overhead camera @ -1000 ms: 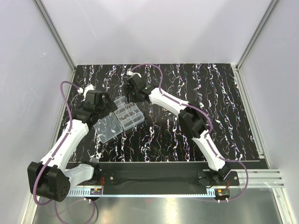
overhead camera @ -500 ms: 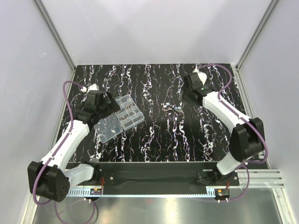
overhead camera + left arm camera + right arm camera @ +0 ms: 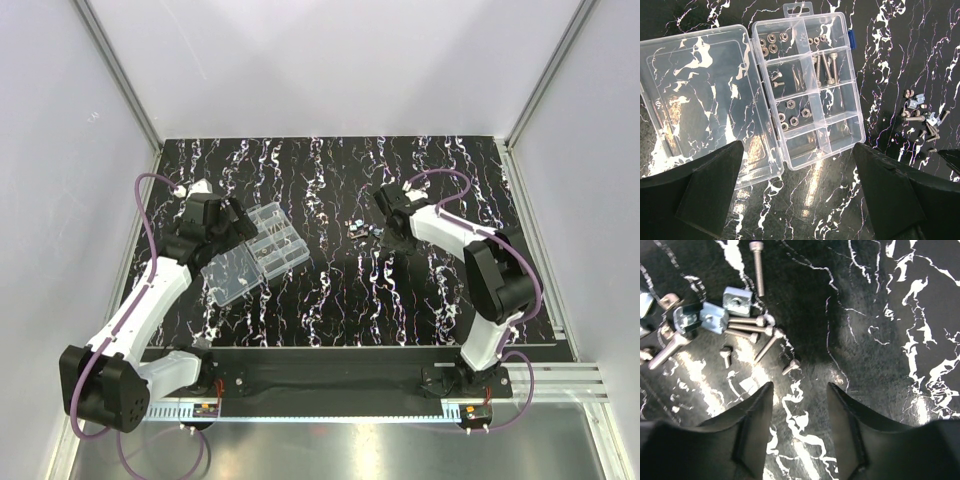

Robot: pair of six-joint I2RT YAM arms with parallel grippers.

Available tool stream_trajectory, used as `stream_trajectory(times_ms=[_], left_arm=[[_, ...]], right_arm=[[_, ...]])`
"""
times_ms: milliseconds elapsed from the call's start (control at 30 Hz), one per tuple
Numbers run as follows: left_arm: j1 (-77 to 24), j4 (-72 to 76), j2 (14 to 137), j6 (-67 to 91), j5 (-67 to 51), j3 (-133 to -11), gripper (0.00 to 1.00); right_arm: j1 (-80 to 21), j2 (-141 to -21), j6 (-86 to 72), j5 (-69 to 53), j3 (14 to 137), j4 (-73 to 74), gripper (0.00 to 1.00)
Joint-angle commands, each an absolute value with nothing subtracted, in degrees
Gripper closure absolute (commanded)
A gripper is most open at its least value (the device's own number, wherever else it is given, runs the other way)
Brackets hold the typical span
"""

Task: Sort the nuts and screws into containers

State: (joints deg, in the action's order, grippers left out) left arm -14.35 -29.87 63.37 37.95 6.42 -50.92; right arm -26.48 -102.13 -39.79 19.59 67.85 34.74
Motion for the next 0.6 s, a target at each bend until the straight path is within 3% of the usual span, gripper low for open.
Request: stream_trajectory(times_ms=[0, 567], left_arm=[[-14.5, -27.33, 63.37, 37.18, 5.71, -51.15, 0.01], [-14.41, -27.86, 63.81, 37.0, 6.42, -51.42, 0.01]], right_arm=[[-26.63, -102.74, -42.1, 23.2, 68.82, 33.23, 0.49], [-26.63, -107.23, -43.15, 22.85, 69.79, 30.76, 0.63]])
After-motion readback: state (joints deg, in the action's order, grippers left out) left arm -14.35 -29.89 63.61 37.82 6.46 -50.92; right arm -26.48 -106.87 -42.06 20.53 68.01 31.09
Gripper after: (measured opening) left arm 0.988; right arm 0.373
